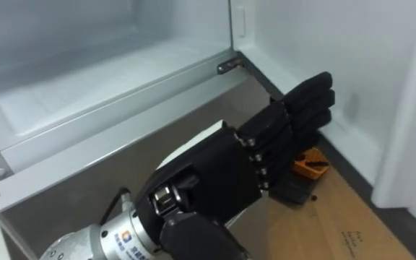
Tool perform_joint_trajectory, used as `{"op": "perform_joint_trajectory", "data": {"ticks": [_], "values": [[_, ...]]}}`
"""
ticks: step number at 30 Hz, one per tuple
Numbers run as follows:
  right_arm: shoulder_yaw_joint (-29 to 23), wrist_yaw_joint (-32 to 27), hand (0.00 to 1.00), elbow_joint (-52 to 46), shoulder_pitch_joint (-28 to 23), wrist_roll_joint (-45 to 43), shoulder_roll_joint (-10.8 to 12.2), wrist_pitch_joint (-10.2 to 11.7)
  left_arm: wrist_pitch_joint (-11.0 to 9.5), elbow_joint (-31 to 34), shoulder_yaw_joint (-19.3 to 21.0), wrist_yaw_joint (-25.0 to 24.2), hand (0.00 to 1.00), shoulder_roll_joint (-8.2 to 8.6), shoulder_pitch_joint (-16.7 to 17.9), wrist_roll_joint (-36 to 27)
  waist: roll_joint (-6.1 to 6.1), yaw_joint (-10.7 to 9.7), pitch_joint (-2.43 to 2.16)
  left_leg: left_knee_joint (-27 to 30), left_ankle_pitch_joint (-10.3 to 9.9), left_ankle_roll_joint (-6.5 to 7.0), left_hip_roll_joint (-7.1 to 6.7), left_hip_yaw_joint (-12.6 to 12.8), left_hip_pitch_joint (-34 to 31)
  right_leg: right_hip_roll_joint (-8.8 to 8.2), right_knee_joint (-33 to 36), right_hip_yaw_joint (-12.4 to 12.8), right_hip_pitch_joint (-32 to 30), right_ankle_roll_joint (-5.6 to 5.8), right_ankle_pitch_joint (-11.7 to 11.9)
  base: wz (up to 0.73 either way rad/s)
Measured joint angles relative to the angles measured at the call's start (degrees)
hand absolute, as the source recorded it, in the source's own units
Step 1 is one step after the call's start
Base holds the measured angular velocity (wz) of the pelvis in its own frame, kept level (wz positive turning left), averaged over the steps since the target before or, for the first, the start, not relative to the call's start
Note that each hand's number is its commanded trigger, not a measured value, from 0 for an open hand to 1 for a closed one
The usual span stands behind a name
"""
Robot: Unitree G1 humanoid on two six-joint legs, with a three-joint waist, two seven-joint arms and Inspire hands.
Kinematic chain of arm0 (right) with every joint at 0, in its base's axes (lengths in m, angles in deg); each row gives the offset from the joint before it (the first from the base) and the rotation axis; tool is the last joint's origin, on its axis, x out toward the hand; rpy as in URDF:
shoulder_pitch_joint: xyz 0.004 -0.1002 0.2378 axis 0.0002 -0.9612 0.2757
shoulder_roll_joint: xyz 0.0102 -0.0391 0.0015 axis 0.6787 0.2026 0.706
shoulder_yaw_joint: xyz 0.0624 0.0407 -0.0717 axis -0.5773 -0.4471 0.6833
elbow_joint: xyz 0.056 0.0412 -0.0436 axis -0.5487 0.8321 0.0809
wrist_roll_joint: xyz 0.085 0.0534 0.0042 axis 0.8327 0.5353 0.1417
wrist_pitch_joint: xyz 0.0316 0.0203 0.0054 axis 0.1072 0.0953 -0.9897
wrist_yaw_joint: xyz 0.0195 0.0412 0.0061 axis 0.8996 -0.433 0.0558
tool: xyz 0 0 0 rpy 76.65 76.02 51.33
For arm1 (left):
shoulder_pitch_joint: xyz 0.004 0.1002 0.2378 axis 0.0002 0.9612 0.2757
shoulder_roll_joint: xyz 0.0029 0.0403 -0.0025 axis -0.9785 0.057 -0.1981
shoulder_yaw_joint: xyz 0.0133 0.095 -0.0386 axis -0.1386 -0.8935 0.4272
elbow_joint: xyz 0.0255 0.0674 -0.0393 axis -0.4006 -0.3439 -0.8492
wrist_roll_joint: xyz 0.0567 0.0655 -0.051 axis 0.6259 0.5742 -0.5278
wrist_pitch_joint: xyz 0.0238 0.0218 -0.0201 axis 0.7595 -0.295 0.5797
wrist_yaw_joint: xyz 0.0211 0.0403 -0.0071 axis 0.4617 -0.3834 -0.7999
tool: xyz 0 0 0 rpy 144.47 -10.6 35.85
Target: Put the bottle in the upper fridge
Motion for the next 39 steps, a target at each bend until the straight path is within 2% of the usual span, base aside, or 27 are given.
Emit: {"op": "perform_joint_trajectory", "data": {"ticks": [6,16,25,30,34,39], "values": [[0.3,0.0,0.00,0.3,0.0,0.0,-0.5,-0.4,0.0,-2.7,-0.1,-0.1,0.00,0.53,-2.2,0.0,-0.14,0.0,0.09,0.1,0.0,-0.01,0.08,0.0,0.0,0.12,0.0,-0.1,-0.2,-0.17,0.1,-0.02],[2.1,0.1,0.00,0.3,0.6,0.1,-0.6,-0.4,0.0,-3.2,-0.4,-0.3,0.00,1.66,-2.2,-1.3,-0.12,0.2,0.08,0.1,0.0,-0.02,0.13,-0.1,-0.6,0.10,0.0,-0.3,-0.9,-0.31,0.2,0.00],[3.3,0.0,0.00,0.4,1.1,0.0,-0.6,-0.3,-0.1,-3.3,-1.1,-1.2,0.00,0.73,-2.2,-2.3,-0.14,0.2,0.11,0.0,-0.2,-0.43,1.20,-0.8,-0.7,0.06,-0.1,-5.7,0.0,-0.92,0.6,0.11],[3.3,-1.0,0.00,0.4,1.1,0.1,-0.5,-0.3,-0.1,-3.2,-1.3,-1.3,0.00,0.60,-2.2,-2.3,-0.14,1.8,0.12,0.1,-0.2,-0.57,0.90,-0.8,-1.6,-0.36,-0.9,-6.4,-0.1,-0.89,0.8,0.14],[3.2,-1.9,0.00,0.3,1.3,0.1,-0.5,-0.3,-0.1,-2.9,-1.7,-1.0,0.00,-0.27,-2.2,-2.3,0.02,2.9,0.00,0.2,-0.2,-0.61,0.72,-0.8,-3.0,-0.78,-1.0,-7.2,-1.1,-0.66,1.5,0.14],[3.3,-2.0,0.00,0.4,1.2,0.1,-0.3,0.0,-0.1,-2.9,-1.7,0.3,0.00,-0.77,-2.2,-2.2,0.09,3.6,-0.05,0.2,-0.2,-0.67,0.70,-2.1,-3.2,-1.00,-1.0,-8.5,-0.9,-0.67,1.6,0.13]]}}
